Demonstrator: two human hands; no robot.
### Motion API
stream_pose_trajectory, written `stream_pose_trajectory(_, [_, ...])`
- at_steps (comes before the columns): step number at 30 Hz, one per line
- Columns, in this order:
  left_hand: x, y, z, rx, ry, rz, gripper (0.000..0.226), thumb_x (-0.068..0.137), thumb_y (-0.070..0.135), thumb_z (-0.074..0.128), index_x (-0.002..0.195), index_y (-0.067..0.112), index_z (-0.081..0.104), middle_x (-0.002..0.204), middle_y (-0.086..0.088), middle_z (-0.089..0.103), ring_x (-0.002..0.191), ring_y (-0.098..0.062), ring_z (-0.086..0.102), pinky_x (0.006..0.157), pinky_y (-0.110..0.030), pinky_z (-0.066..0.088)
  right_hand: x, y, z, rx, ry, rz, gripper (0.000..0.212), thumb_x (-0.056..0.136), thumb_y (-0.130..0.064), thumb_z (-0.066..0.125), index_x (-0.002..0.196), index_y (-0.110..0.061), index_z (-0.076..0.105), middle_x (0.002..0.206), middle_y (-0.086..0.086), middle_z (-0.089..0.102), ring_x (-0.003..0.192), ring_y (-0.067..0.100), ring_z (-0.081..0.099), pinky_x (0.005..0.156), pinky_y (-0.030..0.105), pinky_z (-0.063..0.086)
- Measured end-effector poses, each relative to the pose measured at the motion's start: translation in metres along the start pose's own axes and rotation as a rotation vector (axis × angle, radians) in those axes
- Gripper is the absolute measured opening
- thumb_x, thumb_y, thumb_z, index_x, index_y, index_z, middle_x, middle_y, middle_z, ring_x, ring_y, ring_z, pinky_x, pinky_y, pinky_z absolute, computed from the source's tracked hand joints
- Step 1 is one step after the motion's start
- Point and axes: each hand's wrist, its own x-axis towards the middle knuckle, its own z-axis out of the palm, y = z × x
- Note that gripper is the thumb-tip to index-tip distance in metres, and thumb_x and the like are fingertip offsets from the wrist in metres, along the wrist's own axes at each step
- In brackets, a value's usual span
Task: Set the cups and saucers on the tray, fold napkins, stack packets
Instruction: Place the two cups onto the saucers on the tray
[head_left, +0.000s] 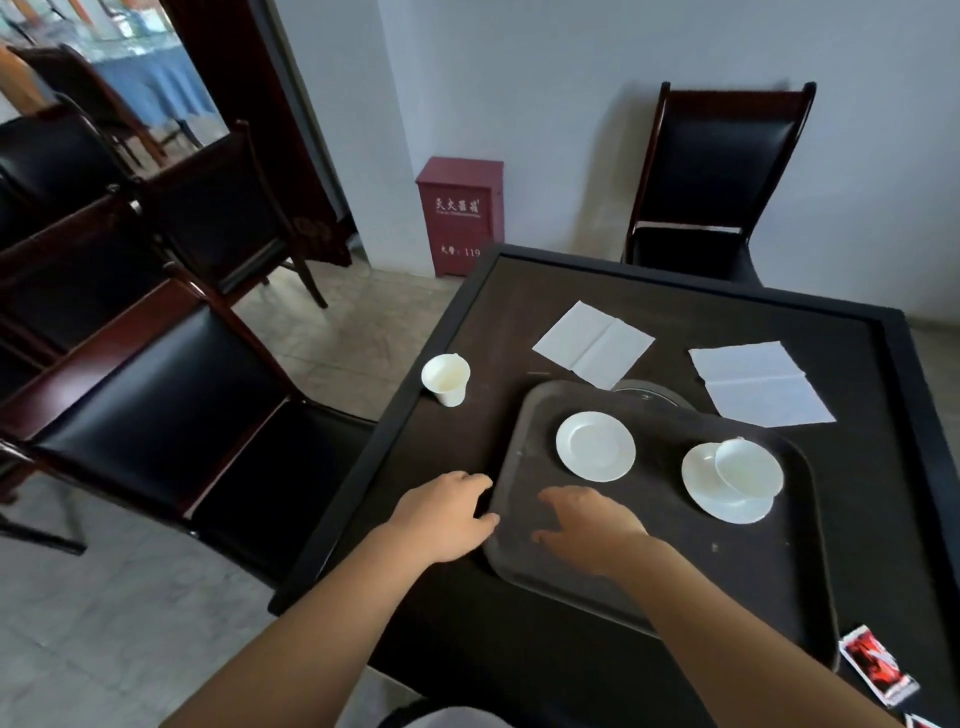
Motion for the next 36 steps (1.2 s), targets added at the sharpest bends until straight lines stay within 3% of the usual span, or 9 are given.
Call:
stream_pose_trajectory(4, [0.025,-0.044,-0.020,-0.016,0.016,0.029,0.059,0.092,0.054,0.050,0.145,0.031,0.036,0.147,0.006,0.043,0.126,-0.019,0.049,0.085,-0.033,0.042,0.040,-0.036,-0.006,0.031,0.016,0.005,0.042,0.085,-0.051,0.056,0.122,-0.030,0.051,0.127,-0.002,0.056,0.110,0.025,0.056,0.083,0.038,0.048])
stream_pose_trajectory(11, [0.094,-0.119,-0.057,-0.011,0.019,0.108,0.061,0.091,0.052,0.053,0.145,0.029,0.035,0.151,0.004,0.038,0.128,-0.019,0.047,0.093,-0.039,0.046,0.125,-0.091,-0.029,0.053,0.051,0.067,0.054,0.086,-0.051,0.061,0.132,-0.027,0.048,0.129,-0.002,0.056,0.111,0.021,0.057,0.087,0.039,0.051])
stream_pose_trajectory(16, [0.147,-0.151,-0.075,-0.015,0.035,0.180,0.054,0.092,0.048,0.053,0.140,0.026,0.043,0.138,0.002,0.051,0.118,-0.020,0.053,0.078,-0.032,0.041,0.180,-0.111,-0.039,0.043,0.086,0.119,0.053,0.085,-0.052,0.060,0.129,-0.025,0.050,0.128,-0.002,0.057,0.113,0.021,0.056,0.085,0.039,0.050])
stream_pose_trajectory(21, [0.189,-0.161,-0.082,-0.065,0.059,0.213,0.054,0.092,0.042,0.058,0.140,0.022,0.044,0.141,0.001,0.047,0.117,-0.022,0.054,0.081,-0.035,0.047,0.223,-0.117,-0.045,0.086,0.166,0.171,0.054,0.085,-0.044,0.064,0.132,-0.022,0.048,0.130,0.002,0.055,0.109,0.022,0.057,0.079,0.035,0.052])
stream_pose_trajectory(25, [0.218,-0.163,-0.083,-0.098,-0.014,0.256,0.065,0.086,0.036,0.068,0.141,0.019,0.037,0.143,-0.003,0.040,0.119,-0.027,0.052,0.091,-0.049,0.049,0.252,-0.116,-0.046,0.153,0.203,0.184,0.067,0.080,-0.037,0.071,0.137,-0.019,0.040,0.134,0.003,0.050,0.119,0.027,0.052,0.090,0.045,0.051])
stream_pose_trajectory(30, [0.243,-0.166,-0.078,-0.101,-0.121,0.275,0.096,0.080,0.034,0.076,0.152,0.019,0.014,0.154,-0.008,0.028,0.128,-0.030,0.046,0.096,-0.044,0.045,0.280,-0.110,-0.044,0.161,0.123,0.228,0.093,0.073,-0.035,0.081,0.146,-0.019,0.026,0.144,0.002,0.042,0.124,0.029,0.050,0.095,0.046,0.049])
stream_pose_trajectory(36, [0.262,-0.171,-0.071,-0.099,-0.180,0.297,0.099,0.072,0.039,0.080,0.149,0.022,0.022,0.152,0.000,0.029,0.124,-0.026,0.050,0.095,-0.045,0.047,0.299,-0.099,-0.038,0.209,0.067,0.193,0.092,0.071,-0.038,0.083,0.145,-0.023,0.031,0.141,0.000,0.044,0.125,0.023,0.048,0.098,0.037,0.047])
